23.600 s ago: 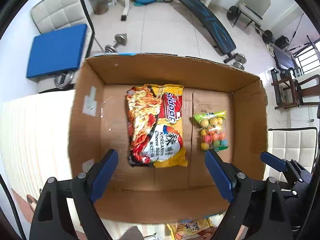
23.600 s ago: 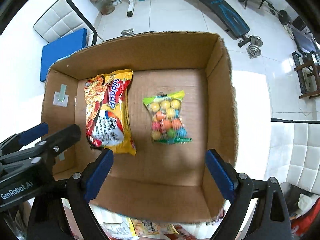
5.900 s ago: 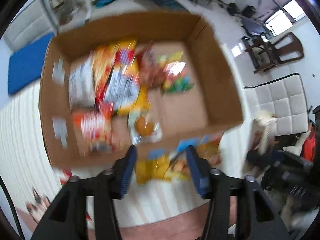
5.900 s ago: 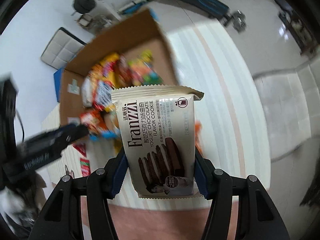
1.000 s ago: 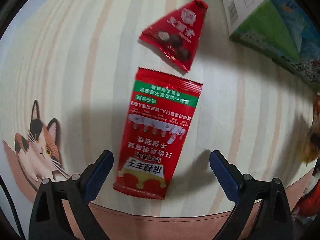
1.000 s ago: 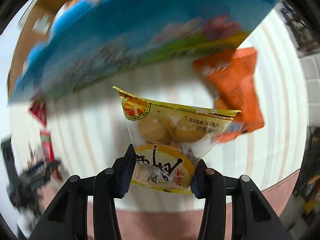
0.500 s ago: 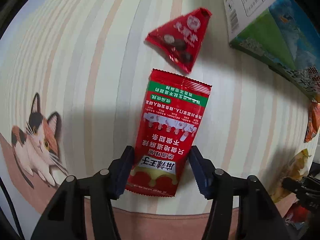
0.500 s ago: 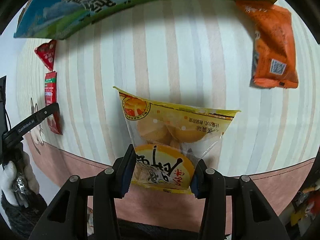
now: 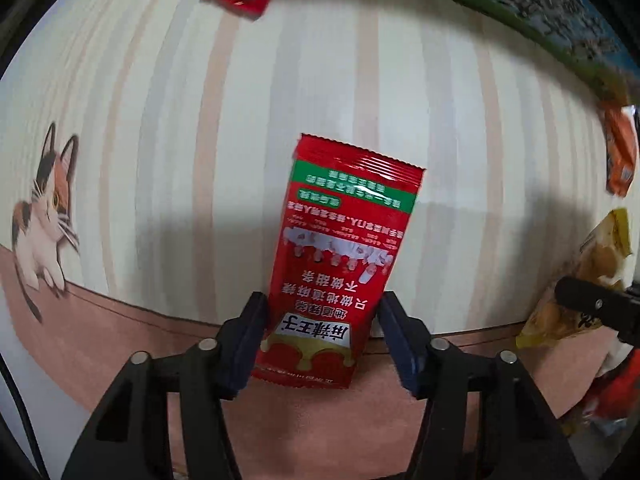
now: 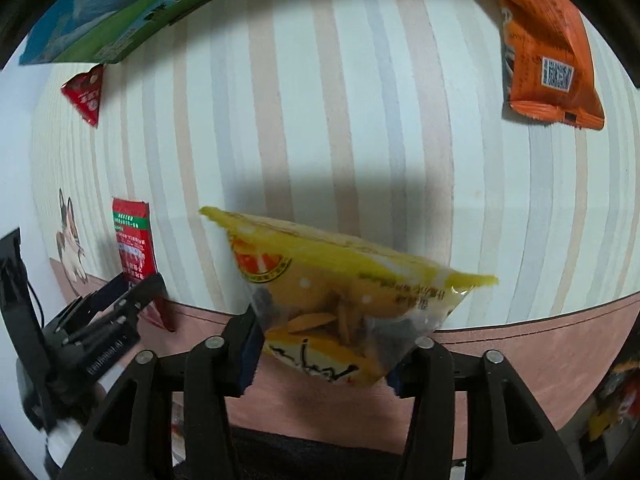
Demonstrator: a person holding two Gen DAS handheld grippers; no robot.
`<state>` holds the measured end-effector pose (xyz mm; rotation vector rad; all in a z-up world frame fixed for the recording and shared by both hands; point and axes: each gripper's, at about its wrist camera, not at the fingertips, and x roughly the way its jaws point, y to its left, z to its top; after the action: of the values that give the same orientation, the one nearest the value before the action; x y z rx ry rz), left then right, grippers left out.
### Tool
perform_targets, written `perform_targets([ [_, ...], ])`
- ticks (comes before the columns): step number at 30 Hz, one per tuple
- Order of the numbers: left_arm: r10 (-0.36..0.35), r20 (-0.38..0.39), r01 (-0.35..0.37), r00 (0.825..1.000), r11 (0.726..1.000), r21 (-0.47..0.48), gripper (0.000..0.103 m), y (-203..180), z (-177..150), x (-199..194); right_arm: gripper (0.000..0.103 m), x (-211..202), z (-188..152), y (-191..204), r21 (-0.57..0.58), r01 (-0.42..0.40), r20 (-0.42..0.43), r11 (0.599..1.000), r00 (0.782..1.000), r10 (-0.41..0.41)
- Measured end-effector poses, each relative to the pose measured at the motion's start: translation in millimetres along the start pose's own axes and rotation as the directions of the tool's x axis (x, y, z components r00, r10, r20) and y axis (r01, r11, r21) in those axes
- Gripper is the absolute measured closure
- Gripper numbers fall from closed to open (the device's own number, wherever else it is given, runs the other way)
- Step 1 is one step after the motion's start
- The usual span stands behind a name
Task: Organize snacks
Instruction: 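Carry the red packet and egg-biscuit bag into the box and open both tools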
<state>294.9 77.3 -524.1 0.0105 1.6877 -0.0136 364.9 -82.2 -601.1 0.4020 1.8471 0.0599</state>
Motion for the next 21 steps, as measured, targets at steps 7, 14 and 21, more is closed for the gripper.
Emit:
perform_targets([
  [7,-0.006,0.033,0.006,0.999,1.0,0.007,0.049,-9.2,-8.5,0.4,0.045,-10.0,1.1,-13.2,0.036,0.036,0.046,0.999,0.998,-0.038],
  [14,-0.046,0.032,0.046,0.998,0.999,0.019,0.057,-18.3,-20.5,-8.4,0.06,-12.2,-13.6,1.5,-0.007,0.029,0.08,1.0,0.996,-0.028],
  [21,-0.133,0.072,0.133,0.988,0.991,0.015,0.057,-36.5,-31.6,-45.1,0.06,-38.8,-15.1,-8.5,-0.002,-0.046,0.099,0.999,0.994,0.046],
])
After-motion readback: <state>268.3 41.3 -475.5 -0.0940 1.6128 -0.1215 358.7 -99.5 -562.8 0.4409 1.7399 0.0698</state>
